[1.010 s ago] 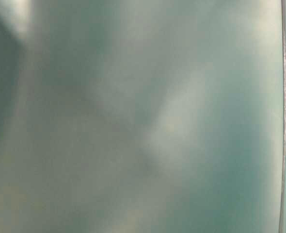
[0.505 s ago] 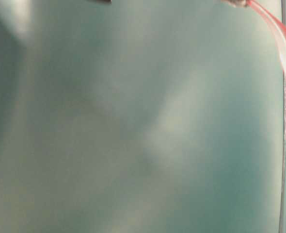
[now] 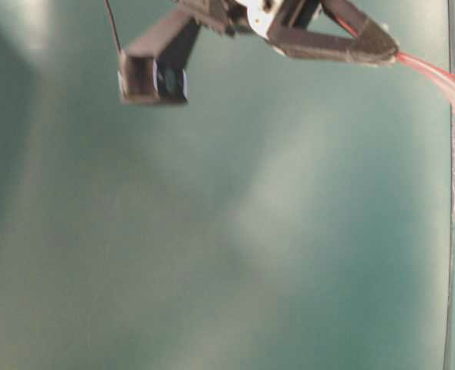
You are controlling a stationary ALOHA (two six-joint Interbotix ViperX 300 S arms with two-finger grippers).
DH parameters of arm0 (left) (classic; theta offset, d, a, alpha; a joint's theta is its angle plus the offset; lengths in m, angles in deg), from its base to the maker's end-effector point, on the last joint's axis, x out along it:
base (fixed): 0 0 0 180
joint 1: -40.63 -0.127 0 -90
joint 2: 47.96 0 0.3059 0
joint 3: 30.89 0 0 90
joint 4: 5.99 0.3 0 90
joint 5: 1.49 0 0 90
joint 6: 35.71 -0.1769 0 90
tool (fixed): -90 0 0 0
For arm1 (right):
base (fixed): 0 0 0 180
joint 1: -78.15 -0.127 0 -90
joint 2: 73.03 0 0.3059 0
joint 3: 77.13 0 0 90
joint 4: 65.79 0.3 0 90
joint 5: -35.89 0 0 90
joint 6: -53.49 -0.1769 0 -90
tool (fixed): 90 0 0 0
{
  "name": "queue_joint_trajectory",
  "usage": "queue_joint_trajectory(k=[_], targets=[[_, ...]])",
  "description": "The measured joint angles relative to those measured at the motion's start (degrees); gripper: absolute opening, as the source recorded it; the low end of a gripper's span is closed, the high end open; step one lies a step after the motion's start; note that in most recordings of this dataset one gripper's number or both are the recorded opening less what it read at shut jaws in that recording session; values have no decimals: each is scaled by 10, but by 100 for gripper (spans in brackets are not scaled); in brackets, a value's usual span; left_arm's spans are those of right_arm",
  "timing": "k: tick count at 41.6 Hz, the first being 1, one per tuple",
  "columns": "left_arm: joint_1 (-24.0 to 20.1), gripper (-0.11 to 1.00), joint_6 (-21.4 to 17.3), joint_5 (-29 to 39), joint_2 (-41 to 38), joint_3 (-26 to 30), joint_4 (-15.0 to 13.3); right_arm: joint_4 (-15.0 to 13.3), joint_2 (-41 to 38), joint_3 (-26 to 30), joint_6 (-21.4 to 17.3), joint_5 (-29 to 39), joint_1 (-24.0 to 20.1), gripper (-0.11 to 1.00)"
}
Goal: Scoop the yellow hexagonal prism block from the bowl with a spoon using the right arm.
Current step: 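Lower the spoon into the bowl and push it under the yellow block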
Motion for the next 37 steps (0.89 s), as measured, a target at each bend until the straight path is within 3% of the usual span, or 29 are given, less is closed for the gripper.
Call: queue_joint_trajectory(k=[9,19,37], targets=[[0,0,7,-1,-4,0,0,-44,-63,79,-33,100,3,21],[0,0,7,-1,-11,0,0,-52,-106,136,-40,181,4,21],[0,0,5,-1,-9,0,0,-52,-131,152,-42,195,2,21]])
